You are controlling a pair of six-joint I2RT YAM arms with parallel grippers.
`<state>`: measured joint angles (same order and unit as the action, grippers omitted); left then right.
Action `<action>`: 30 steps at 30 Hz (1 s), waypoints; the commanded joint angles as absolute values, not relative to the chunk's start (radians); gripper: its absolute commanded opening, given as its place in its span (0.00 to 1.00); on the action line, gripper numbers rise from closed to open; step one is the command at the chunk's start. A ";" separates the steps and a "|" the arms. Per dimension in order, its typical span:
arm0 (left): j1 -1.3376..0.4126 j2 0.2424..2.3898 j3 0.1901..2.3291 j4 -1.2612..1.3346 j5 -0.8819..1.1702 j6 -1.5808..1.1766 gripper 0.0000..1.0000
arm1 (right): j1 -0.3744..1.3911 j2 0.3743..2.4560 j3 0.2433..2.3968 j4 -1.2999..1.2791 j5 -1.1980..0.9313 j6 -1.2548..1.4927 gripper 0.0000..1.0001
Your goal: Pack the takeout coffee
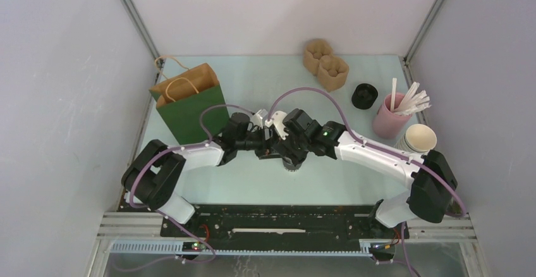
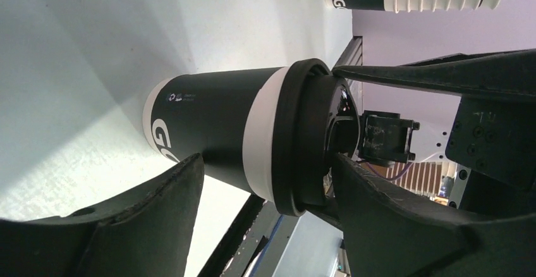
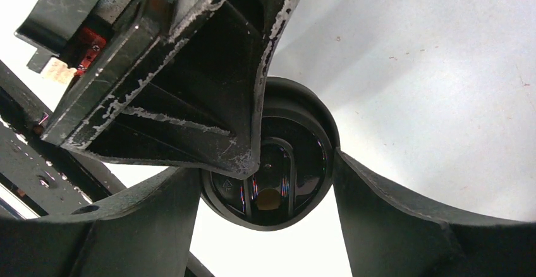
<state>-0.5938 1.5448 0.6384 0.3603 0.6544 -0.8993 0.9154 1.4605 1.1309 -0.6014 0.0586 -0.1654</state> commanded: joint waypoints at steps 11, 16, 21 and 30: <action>-0.610 1.610 0.606 0.259 0.436 -0.781 0.69 | 0.893 1.347 1.118 -0.577 0.051 -0.036 0.95; -0.632 1.618 0.610 0.237 0.403 -0.771 0.69 | 0.891 1.327 1.174 -0.618 0.067 -0.011 0.97; -0.632 1.613 0.612 0.228 0.405 -0.769 0.69 | 0.812 1.258 1.179 -0.721 0.096 0.147 0.94; -0.632 1.591 0.612 0.222 0.426 -0.774 0.69 | 0.415 1.002 0.789 -0.460 -0.630 0.475 0.68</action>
<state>-0.6273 1.5524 0.6437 0.4141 0.5701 -0.8711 0.5289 1.0245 0.9058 -0.5976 -0.2604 0.2878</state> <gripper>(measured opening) 0.698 0.761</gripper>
